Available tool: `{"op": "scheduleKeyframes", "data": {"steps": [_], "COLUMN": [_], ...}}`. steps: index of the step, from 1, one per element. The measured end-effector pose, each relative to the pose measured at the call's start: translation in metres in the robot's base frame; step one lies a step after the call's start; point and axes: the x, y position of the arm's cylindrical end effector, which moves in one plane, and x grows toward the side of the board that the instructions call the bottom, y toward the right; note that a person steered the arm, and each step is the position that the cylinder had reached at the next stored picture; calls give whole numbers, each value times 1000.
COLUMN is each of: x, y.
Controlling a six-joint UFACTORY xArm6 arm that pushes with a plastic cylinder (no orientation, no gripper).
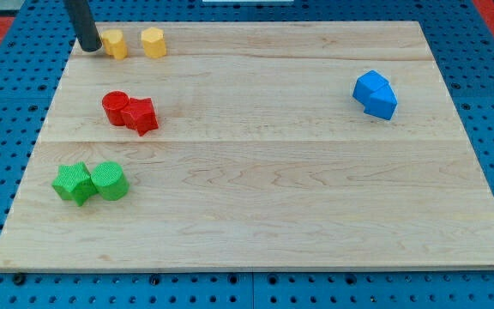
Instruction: Push the green star and green circle towards top center of the board
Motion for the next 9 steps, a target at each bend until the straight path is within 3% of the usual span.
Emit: {"op": "scheduleKeyframes", "data": {"steps": [1,3,5,6,7,8,9], "x": [10,21,138,234,327,362,350], "y": [36,41,171,159,110,14,-45]}}
